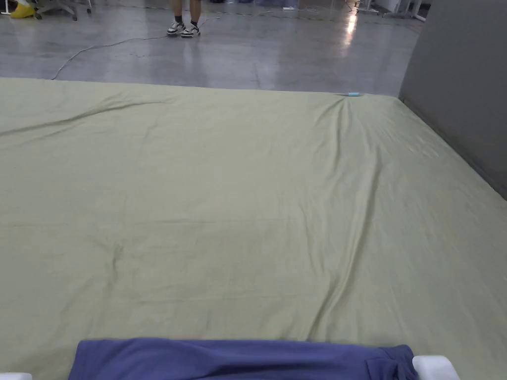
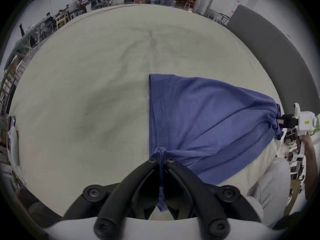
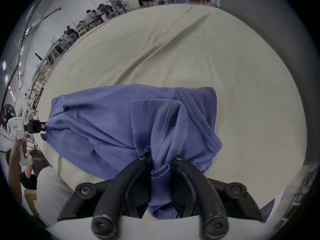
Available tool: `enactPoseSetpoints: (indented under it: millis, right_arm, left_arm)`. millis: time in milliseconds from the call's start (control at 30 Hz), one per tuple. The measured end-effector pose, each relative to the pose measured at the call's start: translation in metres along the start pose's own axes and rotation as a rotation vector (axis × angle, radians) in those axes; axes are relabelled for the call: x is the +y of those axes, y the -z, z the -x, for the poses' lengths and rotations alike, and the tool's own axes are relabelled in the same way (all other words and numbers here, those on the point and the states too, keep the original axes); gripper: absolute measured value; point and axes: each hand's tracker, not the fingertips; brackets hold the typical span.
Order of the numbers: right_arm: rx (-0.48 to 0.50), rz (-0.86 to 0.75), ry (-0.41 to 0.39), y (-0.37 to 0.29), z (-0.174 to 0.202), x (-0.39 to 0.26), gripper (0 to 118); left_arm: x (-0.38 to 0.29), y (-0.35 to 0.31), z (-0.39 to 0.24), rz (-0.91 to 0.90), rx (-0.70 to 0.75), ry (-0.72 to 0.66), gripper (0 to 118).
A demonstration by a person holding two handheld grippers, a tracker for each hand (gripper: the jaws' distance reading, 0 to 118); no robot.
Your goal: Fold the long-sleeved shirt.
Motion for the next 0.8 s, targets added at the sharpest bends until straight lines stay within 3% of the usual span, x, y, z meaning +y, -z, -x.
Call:
enactPoseSetpoints:
  millis: [333,533,700,800]
  right_arm:
    - [0.01,0.04,-0.018,-0.011,-0.006,0.004,13]
    - [-0.045,0.043,-0.064,-0.006,0.006,0.001,13]
    - [-0.068,0.076,-0.098,-0.014,0.007,0.0,13]
    - [-0.061,0.089,-0.075,-0.002,0.003,0.0,13]
  left_arm:
    - [0.002,-0.023,0.013,-0.008,-0.009,0.013,0]
    - [-0.014,-0.007,0.007,0.035,0.014,0.037,0]
    - [-0.017,-0.01,0.02,0.011,-0.002,-0.027,0]
    - [-0.022,0.007,0.012,0.041,0.051,0.054,0]
